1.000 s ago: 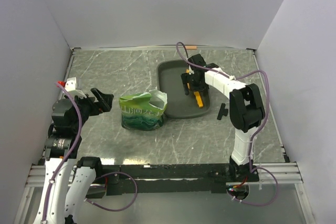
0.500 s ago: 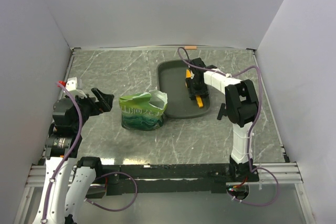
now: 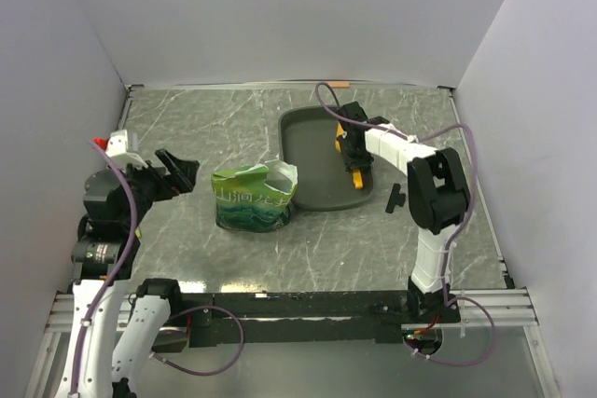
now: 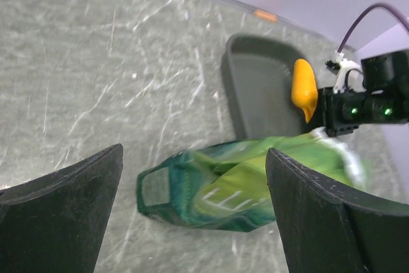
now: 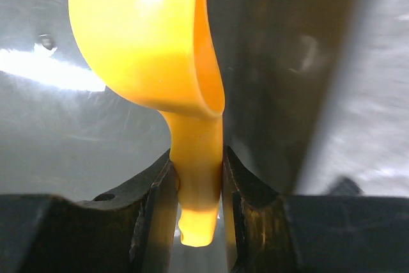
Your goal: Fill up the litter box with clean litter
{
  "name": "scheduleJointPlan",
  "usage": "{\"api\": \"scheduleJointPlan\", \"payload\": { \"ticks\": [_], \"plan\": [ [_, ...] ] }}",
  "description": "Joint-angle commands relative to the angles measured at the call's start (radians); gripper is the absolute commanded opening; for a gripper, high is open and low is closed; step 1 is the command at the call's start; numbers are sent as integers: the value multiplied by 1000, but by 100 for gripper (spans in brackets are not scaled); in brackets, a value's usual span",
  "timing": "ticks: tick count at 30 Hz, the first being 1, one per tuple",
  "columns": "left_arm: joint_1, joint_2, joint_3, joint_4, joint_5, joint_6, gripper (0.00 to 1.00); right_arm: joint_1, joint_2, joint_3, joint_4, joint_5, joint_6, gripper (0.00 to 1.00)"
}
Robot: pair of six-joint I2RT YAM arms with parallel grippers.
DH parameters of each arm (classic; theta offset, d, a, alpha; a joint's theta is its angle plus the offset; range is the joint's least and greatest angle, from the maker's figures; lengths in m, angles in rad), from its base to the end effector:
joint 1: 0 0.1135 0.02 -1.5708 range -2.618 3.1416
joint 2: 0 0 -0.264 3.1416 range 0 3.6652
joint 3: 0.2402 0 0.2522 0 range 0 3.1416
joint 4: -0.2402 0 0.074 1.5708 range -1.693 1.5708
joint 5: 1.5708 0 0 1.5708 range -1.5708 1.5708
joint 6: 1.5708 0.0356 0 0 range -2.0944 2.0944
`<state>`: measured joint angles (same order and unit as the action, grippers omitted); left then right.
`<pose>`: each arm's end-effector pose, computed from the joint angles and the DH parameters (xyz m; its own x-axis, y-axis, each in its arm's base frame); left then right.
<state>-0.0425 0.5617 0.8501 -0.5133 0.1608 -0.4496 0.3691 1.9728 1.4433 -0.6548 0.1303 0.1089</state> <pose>0.1204 -0.0108 0.3570 -0.2867 -0.4172 -0.8624 0.0814 0.8863 -0.4558 0.3805 0.1422 0.1833 -0.8927 -0.2297 -0.3878 -0.2163 0.9732 -0.0787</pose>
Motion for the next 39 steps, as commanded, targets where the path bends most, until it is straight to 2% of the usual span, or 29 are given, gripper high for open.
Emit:
{"api": "scheduleJointPlan", "payload": {
  "ticks": [1,5,7,12,20,23,24,27,32,39],
  "plan": [
    [1,44,177,-57,8,-57,97,63,-231,3,14,182,-52,0],
    [1,125,315,-140,46,-58,97,163,-382,-11,21,288,-100,0],
    [1,148,385,-172,98,-73,97,218,-463,-27,27,365,-190,0],
    [1,268,550,-287,212,-92,97,454,-632,-124,153,474,-406,0],
    [1,386,667,-376,419,-205,97,689,-818,-320,343,589,-662,0],
    [-7,376,609,-327,494,-242,97,780,-893,-391,450,637,-753,0],
    [-7,371,546,-308,572,-254,97,803,-902,-403,477,669,-799,0],
    [-7,343,456,-231,641,-304,97,873,-913,-425,549,719,-885,0],
    [-25,314,468,-217,652,-336,97,965,-876,-408,645,769,-1029,0],
    [-30,285,437,-159,651,-426,98,1008,-812,-408,805,809,-1207,0]
  ]
}}
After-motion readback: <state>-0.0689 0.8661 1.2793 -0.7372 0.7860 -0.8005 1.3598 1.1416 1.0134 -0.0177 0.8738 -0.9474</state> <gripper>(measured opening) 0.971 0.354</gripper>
